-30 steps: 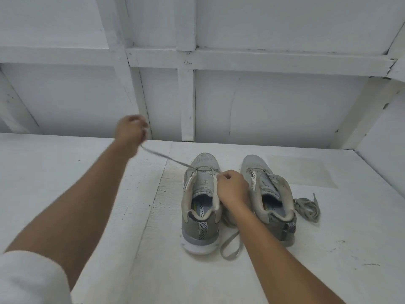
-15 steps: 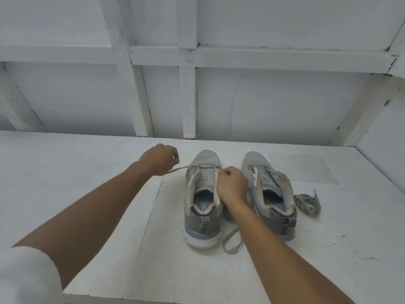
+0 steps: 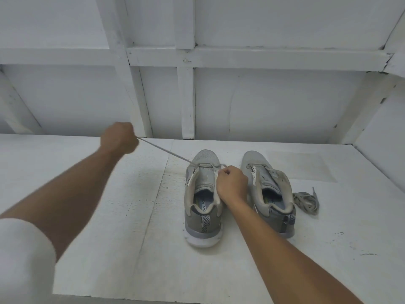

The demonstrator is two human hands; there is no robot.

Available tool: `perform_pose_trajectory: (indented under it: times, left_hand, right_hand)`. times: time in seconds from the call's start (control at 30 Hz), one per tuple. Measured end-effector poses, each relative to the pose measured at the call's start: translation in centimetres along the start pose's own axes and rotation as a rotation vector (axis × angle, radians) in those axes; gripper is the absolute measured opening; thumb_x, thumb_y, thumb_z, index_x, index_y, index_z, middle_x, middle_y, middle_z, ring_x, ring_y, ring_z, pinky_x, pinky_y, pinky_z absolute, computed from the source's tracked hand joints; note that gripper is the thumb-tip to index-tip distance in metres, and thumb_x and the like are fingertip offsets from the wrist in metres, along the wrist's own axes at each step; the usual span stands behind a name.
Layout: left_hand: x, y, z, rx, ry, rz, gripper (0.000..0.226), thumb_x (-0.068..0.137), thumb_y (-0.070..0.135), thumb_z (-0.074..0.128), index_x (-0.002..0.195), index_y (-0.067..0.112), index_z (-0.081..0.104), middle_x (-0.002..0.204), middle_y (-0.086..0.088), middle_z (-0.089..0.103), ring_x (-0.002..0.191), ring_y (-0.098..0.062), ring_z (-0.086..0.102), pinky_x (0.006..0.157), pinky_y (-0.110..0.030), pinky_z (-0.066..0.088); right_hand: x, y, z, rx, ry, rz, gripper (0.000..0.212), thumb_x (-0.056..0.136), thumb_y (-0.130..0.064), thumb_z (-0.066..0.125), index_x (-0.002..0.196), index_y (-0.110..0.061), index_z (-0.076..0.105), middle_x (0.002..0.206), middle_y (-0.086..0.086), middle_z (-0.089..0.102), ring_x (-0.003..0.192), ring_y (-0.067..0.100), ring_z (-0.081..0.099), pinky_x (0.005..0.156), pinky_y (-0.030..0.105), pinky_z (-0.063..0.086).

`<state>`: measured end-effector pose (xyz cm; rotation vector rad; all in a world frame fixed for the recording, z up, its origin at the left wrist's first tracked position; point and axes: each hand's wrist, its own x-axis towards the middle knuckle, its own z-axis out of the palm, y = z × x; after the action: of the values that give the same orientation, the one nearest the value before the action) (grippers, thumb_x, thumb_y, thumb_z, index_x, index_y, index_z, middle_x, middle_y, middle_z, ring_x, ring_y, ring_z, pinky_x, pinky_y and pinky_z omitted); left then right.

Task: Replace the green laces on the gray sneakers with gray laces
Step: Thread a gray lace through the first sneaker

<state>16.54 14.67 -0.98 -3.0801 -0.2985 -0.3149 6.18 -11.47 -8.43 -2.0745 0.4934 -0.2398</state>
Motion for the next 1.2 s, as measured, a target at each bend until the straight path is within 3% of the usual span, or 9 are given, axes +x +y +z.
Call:
perform_pose_trajectory:
  times: [0.1,0.23,0.33,0.63,0.8,0.93,1.03,1.13,1.2]
  left_hand:
    - [0.4,0.2,-0.1,-0.081,0.040,-0.003,0.029,0.088,0.009,0.052,0.115,-0.001,0.055,0.114,-0.026,0.058,0.102,-0.043,0.058,0.081,-0.042,0.049]
    - [-3.9,7.9,2.8,-0.246,-0.192,0.294,0.049,0.092,0.027,0.058,0.138,0.018,0.042,0.126,-0.019,0.056,0.113,-0.037,0.056,0.088,-0.042,0.048]
    - [-6.6,11.5,4.5,-0.144,-0.256,0.435,0.032,0.096,0.033,0.050,0.123,0.017,0.056,0.119,-0.014,0.058,0.104,-0.033,0.060,0.085,-0.039,0.051]
    - [-0.9,4.1,0.8,-0.103,-0.002,0.121,0.022,0.092,0.018,0.055,0.111,0.010,0.061,0.108,-0.015,0.060,0.097,-0.036,0.061,0.079,-0.039,0.051]
    - [-1.0,4.0,1.1,-0.534,-0.226,0.108,0.026,0.092,0.033,0.064,0.110,0.014,0.057,0.093,-0.003,0.072,0.080,-0.018,0.059,0.066,-0.028,0.044]
    - [-1.5,3.9,-0.3,-1.013,-0.333,-0.124,0.031,0.098,0.027,0.051,0.101,0.001,0.066,0.092,-0.007,0.072,0.056,-0.014,0.044,0.049,-0.022,0.035]
    - [-1.9,3.6,-1.1,-1.051,-0.369,-0.157,0.027,0.095,0.020,0.050,0.101,-0.001,0.066,0.096,-0.010,0.072,0.056,-0.013,0.043,0.049,-0.021,0.035]
    - [-3.0,4.7,-1.0,-1.017,-0.407,-0.070,0.020,0.092,0.012,0.057,0.103,-0.001,0.067,0.090,-0.007,0.070,0.060,-0.014,0.044,0.053,-0.022,0.037]
    - [-4.1,6.0,-0.4,-0.990,-0.444,-0.001,0.018,0.093,0.011,0.057,0.103,0.003,0.069,0.090,-0.006,0.069,0.062,-0.014,0.044,0.056,-0.022,0.038]
  right_hand:
    - [-0.1,-0.2,-0.1,-0.021,0.006,-0.009,0.023,0.097,-0.018,0.045,0.093,-0.008,0.066,0.100,0.009,0.065,0.087,0.023,0.052,0.069,0.028,0.036]
    - [-0.1,-0.2,0.0,-0.028,0.007,-0.008,0.023,0.096,-0.017,0.045,0.092,-0.009,0.066,0.099,0.008,0.065,0.092,0.026,0.055,0.069,0.028,0.036]
    - [0.0,-0.1,0.0,-0.034,0.001,-0.008,0.023,0.096,-0.018,0.045,0.094,-0.010,0.066,0.102,0.009,0.065,0.100,0.028,0.056,0.070,0.028,0.035]
    - [-0.1,0.0,-0.1,-0.020,0.006,-0.015,0.024,0.098,-0.020,0.045,0.099,-0.009,0.066,0.103,0.010,0.065,0.086,0.023,0.053,0.068,0.027,0.036]
    - [0.2,-0.1,-0.3,-0.025,-0.034,-0.009,0.024,0.096,-0.020,0.044,0.100,-0.011,0.066,0.106,0.009,0.065,0.092,0.025,0.056,0.071,0.027,0.038]
    - [0.9,-0.6,-1.1,-0.079,-0.149,0.006,0.023,0.094,-0.019,0.044,0.096,-0.013,0.065,0.101,0.007,0.064,0.085,0.023,0.052,0.066,0.025,0.034]
    - [1.6,-1.4,-1.6,-0.134,-0.254,0.025,0.019,0.093,-0.019,0.047,0.090,-0.012,0.064,0.086,0.005,0.061,0.081,0.024,0.053,0.059,0.025,0.035]
    - [2.2,-2.8,-2.7,-0.144,-0.393,0.084,0.022,0.092,-0.026,0.055,0.077,-0.010,0.056,0.065,0.006,0.054,0.050,0.021,0.053,0.043,0.019,0.033]
    - [2.9,-3.9,-3.4,-0.093,-0.452,0.101,0.026,0.093,-0.027,0.058,0.083,-0.002,0.058,0.068,0.011,0.058,0.041,0.019,0.056,0.039,0.022,0.046]
